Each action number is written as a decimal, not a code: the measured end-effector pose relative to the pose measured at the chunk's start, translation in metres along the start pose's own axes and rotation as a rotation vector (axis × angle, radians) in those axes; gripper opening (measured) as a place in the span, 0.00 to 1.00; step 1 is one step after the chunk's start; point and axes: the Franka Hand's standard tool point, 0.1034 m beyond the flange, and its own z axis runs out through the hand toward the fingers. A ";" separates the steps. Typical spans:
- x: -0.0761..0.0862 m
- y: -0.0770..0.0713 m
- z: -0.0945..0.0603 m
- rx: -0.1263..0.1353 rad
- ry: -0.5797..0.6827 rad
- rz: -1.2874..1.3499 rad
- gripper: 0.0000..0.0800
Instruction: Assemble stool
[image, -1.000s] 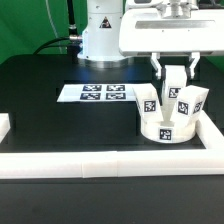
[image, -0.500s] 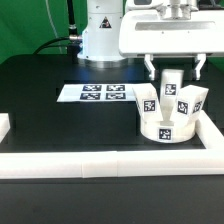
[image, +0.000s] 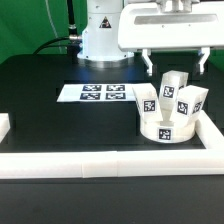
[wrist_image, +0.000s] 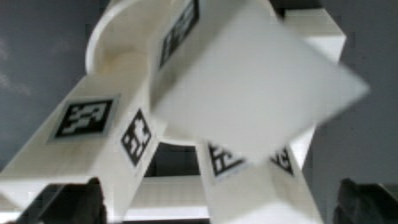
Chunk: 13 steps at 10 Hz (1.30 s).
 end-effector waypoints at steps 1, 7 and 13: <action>-0.001 0.000 0.001 -0.003 0.013 -0.005 0.81; -0.006 0.002 0.006 -0.011 0.001 0.003 0.81; -0.017 0.002 0.008 0.013 -0.357 0.064 0.81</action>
Offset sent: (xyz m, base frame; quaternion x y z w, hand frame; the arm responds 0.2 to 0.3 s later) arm 0.0000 0.0000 0.0000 0.0000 0.0000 0.0000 1.0000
